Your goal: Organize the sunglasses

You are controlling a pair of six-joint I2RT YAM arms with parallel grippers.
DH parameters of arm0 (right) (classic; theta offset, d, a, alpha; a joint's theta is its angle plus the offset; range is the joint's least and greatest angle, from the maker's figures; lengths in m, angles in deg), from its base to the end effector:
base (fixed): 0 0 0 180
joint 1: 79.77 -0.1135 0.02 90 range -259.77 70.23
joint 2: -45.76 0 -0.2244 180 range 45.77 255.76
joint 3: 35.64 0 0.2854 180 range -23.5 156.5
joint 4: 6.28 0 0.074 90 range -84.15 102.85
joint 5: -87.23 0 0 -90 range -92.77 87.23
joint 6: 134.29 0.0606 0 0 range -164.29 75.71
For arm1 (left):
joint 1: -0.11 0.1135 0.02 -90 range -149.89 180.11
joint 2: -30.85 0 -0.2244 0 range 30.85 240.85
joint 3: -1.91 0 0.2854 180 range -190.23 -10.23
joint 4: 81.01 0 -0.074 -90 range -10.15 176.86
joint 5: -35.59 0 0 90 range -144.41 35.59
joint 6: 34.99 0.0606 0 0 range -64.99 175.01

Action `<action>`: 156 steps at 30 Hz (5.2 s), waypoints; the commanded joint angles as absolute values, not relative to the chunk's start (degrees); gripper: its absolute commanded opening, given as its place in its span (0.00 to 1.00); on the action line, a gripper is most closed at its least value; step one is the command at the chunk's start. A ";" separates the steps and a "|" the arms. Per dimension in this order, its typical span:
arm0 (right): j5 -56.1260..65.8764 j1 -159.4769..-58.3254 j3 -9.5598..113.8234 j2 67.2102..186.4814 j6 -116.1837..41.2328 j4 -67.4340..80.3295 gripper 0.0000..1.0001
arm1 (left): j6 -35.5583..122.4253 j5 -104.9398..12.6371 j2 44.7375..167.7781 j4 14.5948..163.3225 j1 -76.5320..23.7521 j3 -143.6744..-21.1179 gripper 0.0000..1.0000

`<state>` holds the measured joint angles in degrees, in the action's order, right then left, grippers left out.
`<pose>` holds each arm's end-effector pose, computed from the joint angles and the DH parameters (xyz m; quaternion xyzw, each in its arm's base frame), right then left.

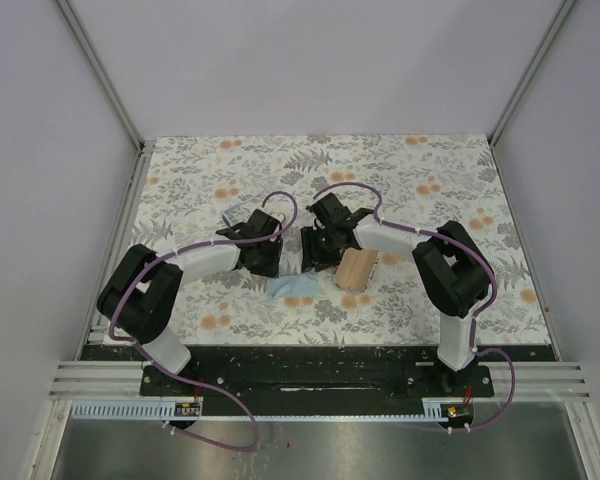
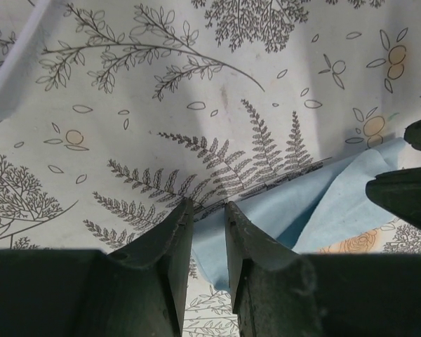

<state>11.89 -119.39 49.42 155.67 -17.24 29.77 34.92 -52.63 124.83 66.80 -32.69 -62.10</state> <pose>0.3137 0.2796 0.0887 -0.1370 0.9507 0.2401 0.1403 0.2895 -0.1888 0.0758 0.1111 0.9641 -0.1206 0.2087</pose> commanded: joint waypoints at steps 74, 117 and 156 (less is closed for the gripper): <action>9.89 -117.92 48.66 150.00 -15.37 31.52 0.59 | 32.52 -62.94 116.89 64.09 -44.98 -61.73 0.47; 9.54 -117.92 50.24 150.88 -16.16 32.92 0.59 | 36.21 -53.28 114.88 54.95 -45.50 -64.64 0.00; 13.23 -119.23 41.18 147.10 -35.41 18.69 0.62 | 34.89 -62.23 121.38 59.17 -39.35 -70.60 0.00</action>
<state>13.40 -118.21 41.07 149.05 -30.07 23.04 33.63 -61.33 120.74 56.94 -39.59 -67.68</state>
